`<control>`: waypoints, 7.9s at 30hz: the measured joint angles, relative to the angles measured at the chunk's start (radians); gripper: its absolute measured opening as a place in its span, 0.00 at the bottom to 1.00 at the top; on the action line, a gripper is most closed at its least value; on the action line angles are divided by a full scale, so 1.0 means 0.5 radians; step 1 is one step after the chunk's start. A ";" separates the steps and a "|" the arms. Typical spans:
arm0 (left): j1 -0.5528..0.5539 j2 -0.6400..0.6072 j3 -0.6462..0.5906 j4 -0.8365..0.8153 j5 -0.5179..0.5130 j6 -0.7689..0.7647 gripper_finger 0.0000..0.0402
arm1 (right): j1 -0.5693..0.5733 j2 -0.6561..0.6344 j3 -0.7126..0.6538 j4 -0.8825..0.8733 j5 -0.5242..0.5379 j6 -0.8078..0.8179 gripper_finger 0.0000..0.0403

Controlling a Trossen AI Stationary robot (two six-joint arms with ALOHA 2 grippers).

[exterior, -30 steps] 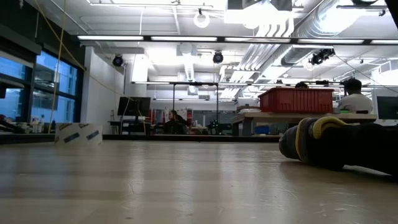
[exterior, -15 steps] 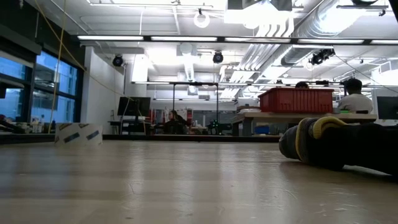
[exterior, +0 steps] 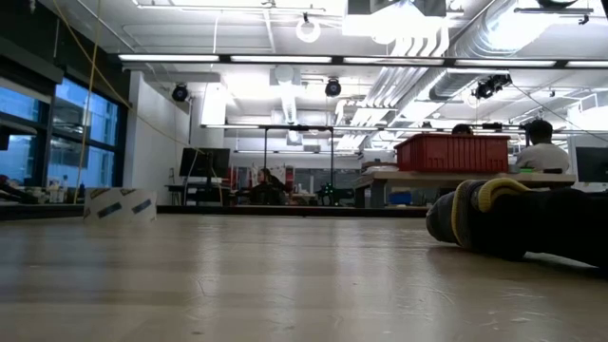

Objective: Coil cords
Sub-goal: Coil the green wire on the spool

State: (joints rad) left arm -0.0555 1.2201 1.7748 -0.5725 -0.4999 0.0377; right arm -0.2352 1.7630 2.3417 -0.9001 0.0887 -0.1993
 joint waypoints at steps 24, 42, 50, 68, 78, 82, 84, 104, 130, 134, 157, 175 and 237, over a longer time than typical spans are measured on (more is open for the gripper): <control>-0.001 0.002 0.000 0.004 0.197 -0.157 0.02 | -0.057 0.024 0.000 -0.195 -0.445 -0.085 0.44; -0.001 0.002 0.000 0.017 0.196 -0.179 0.02 | -0.057 0.024 0.000 -0.158 -0.425 -0.051 0.24; -0.001 0.003 0.000 0.067 0.196 -0.177 0.02 | -0.057 0.052 0.000 -0.201 -0.381 -0.037 0.24; -0.001 0.003 0.000 0.031 0.207 -0.175 0.02 | -0.058 0.032 0.000 -0.226 -0.314 -0.107 0.17; -0.001 0.003 0.000 0.034 0.208 -0.174 0.02 | -0.058 0.022 0.000 -0.227 -0.298 -0.090 0.14; -0.001 0.003 0.000 0.037 0.208 -0.177 0.02 | -0.058 0.022 0.000 -0.228 -0.298 -0.090 0.10; -0.001 0.003 0.000 0.049 0.208 -0.177 0.02 | -0.057 0.022 0.000 -0.228 -0.299 -0.077 0.09; 0.070 0.145 -0.001 0.362 0.210 -0.334 0.02 | 0.236 0.121 0.000 0.017 -0.411 0.037 0.00; 0.087 0.200 0.002 0.937 0.668 -1.689 0.02 | 0.330 0.249 0.000 0.979 -0.573 0.088 0.00; 0.087 0.208 0.002 0.936 0.709 -1.718 0.02 | 0.352 0.248 0.000 1.035 -0.634 0.084 0.00; 0.068 0.220 -0.001 0.874 0.999 -1.889 0.02 | 0.365 0.262 -0.001 1.145 -0.388 -0.143 0.00; 0.084 -0.026 -0.005 -0.104 0.849 -0.729 0.02 | 0.080 0.252 0.000 0.027 -0.334 -0.279 0.00; 0.054 -0.198 -1.312 -0.160 0.274 0.121 0.00 | -0.030 0.533 -0.001 -0.351 -0.663 -0.353 0.51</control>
State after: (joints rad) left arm -0.0284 1.1210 1.1188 -0.6525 -0.3630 0.0983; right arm -0.2503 2.0296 2.3413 -1.0755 -0.2427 -0.3755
